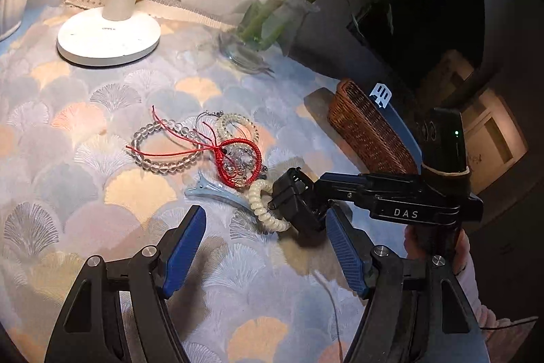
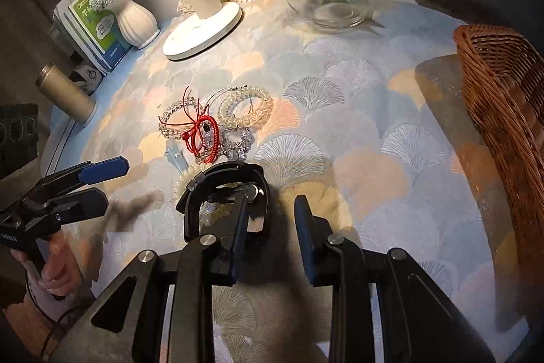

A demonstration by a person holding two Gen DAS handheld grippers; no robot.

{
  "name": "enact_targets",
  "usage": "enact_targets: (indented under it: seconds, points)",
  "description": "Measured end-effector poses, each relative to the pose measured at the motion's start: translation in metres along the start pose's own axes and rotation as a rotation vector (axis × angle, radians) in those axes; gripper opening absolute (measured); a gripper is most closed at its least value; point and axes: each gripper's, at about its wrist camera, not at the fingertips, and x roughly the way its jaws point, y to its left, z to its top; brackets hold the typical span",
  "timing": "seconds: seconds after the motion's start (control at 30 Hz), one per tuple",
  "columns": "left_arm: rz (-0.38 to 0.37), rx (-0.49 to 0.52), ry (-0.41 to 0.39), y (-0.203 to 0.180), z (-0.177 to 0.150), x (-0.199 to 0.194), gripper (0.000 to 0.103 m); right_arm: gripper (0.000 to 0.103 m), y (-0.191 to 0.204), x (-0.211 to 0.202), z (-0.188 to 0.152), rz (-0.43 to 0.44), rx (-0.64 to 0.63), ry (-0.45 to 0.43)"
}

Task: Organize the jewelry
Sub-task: 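Grasp black watch with right tool while left tool approaches cream coil hair tie, then close left tool on cream coil hair tie while right tool holds black watch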

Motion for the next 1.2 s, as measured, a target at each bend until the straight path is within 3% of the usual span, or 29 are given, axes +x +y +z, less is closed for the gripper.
enact_targets:
  seconds: [0.13,0.27,0.37,0.53,0.7,0.83,0.93,1.0,1.07,1.2]
  points:
    - [-0.001,-0.021,0.011,0.004,0.003,0.008,0.073,0.030,-0.005,0.011,0.007,0.064,0.023,0.052]
    - [0.010,-0.033,0.021,0.007,0.003,0.013,0.072,0.018,-0.008,0.019,0.005,0.118,0.041,0.070]
    - [0.017,-0.037,0.023,0.008,0.003,0.014,0.072,0.007,-0.003,0.008,-0.003,0.081,0.008,0.025]
    - [0.034,-0.021,0.038,0.004,0.003,0.019,0.070,0.007,-0.004,-0.017,-0.034,0.031,0.017,-0.063]
    - [0.105,0.021,0.091,-0.010,0.003,0.038,0.051,0.007,-0.028,-0.041,-0.059,-0.054,0.119,-0.098]
    - [0.160,0.036,0.106,-0.018,0.001,0.052,0.045,0.007,-0.049,-0.059,-0.069,-0.141,0.163,-0.103]
    - [0.208,0.053,0.103,-0.022,0.001,0.060,0.037,0.008,-0.062,-0.066,-0.074,-0.149,0.186,-0.109]
    - [0.248,0.069,0.099,-0.026,0.002,0.063,0.020,0.008,-0.066,-0.068,-0.076,-0.143,0.191,-0.112]
    - [0.275,0.079,0.101,-0.026,0.002,0.065,0.013,0.008,-0.067,-0.068,-0.077,-0.137,0.189,-0.114]
    - [0.274,0.088,0.093,-0.028,0.001,0.058,0.011,0.008,-0.066,-0.069,-0.078,-0.136,0.188,-0.119]
